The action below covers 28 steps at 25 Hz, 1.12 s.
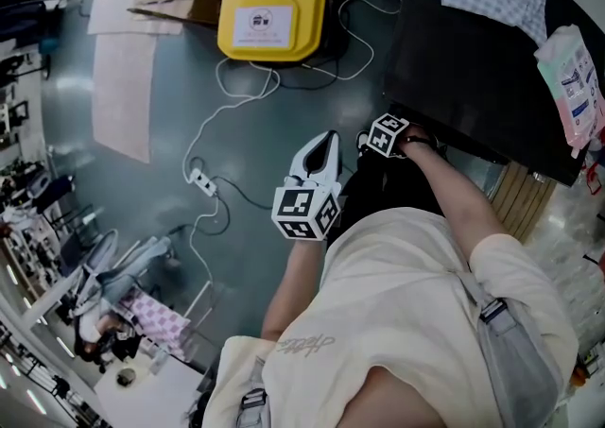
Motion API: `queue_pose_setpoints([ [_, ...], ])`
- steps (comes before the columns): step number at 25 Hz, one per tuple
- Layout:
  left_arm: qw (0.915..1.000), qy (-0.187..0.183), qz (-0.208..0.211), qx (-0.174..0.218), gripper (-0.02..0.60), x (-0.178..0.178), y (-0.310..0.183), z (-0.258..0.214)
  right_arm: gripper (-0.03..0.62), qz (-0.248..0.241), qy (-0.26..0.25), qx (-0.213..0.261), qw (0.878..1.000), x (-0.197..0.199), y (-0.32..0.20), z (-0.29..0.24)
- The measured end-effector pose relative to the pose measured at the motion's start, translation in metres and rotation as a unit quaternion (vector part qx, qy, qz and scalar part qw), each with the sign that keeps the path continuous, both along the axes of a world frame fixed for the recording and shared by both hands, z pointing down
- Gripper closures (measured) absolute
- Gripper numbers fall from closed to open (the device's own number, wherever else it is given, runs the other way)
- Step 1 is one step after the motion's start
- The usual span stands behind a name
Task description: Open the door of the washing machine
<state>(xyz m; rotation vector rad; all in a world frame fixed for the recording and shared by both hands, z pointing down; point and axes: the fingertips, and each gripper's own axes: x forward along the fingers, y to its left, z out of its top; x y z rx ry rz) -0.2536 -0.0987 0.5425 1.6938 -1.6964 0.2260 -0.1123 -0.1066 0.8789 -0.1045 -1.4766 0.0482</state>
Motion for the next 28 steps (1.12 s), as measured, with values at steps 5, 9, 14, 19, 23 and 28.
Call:
queue_pose_setpoints([
  [5, 1.0000, -0.003, 0.005, -0.004, 0.565, 0.010, 0.005, -0.002, 0.477, 0.009, -0.010, -0.002, 1.000, -0.002, -0.001, -0.003],
  [9, 1.0000, -0.005, 0.004, -0.005, 0.565, 0.018, 0.008, -0.003, 0.469, 0.002, -0.016, 0.000, 1.000, -0.004, 0.001, -0.004],
  [14, 0.9999, -0.010, 0.002, 0.000, 0.565, 0.024, 0.014, -0.007, 0.456, -0.007, -0.020, 0.009, 1.000, -0.004, 0.001, -0.002],
  [19, 0.9999, -0.015, -0.003, -0.002, 0.565, 0.021, 0.023, -0.006, 0.456, -0.009, -0.027, 0.005, 1.000, -0.005, 0.006, -0.004],
  [23, 0.9999, -0.015, -0.002, 0.006, 0.565, 0.021, 0.025, -0.007, 0.480, 0.002, -0.022, -0.008, 1.000, -0.004, 0.015, -0.005],
  [28, 0.9996, -0.016, 0.015, 0.020, 0.564, 0.014, 0.031, -0.011, 0.476, 0.008, -0.034, 0.005, 0.999, -0.002, 0.035, -0.004],
])
